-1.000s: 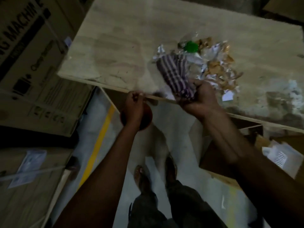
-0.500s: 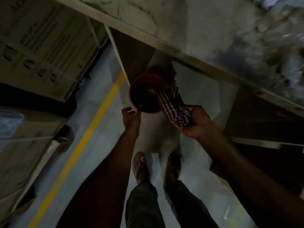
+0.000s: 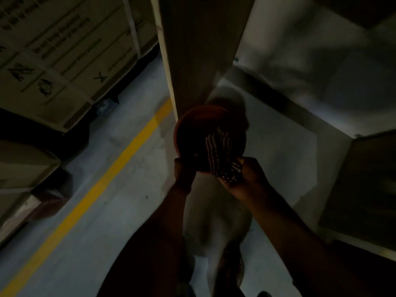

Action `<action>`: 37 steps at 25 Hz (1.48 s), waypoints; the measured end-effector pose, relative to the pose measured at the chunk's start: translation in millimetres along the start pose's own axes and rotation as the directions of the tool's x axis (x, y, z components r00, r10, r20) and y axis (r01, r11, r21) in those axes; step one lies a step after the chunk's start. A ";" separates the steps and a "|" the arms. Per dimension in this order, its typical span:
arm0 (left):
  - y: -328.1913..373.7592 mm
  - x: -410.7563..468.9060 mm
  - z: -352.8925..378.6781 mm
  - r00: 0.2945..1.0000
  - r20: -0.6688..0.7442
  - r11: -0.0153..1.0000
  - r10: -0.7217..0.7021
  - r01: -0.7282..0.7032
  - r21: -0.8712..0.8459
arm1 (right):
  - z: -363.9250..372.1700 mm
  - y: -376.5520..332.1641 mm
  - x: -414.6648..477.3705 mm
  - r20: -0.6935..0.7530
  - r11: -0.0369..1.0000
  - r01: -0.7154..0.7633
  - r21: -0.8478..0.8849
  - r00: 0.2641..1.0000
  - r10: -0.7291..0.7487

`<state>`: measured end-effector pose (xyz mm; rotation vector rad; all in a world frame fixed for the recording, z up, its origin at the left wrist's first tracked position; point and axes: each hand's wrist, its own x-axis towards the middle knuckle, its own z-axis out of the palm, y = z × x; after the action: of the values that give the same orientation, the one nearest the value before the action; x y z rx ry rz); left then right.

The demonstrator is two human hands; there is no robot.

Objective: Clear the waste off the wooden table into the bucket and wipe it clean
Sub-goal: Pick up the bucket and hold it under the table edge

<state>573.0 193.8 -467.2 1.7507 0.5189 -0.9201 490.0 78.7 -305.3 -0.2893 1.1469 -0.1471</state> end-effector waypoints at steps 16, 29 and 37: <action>112.4 -295.0 -51.4 0.931 -0.020 0.855 0.363 -0.325 0.404 | 1.5 -19.1 -199.4 0.015 0.983 -0.162 0.088 0.987 0.162; 188.0 -477.3 -64.8 0.977 -0.034 0.900 0.208 -0.178 0.398 | -14.8 -90.4 -422.7 0.066 0.701 0.427 -0.572 0.875 -0.479; 179.4 -532.4 22.0 0.988 0.020 0.941 0.151 -0.150 0.302 | -96.4 -232.0 -445.0 0.150 0.218 0.588 -0.779 0.513 -0.845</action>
<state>368.8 153.1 55.0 2.0375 0.2488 -0.9238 228.4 -40.5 117.2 -1.6958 1.2465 -0.5862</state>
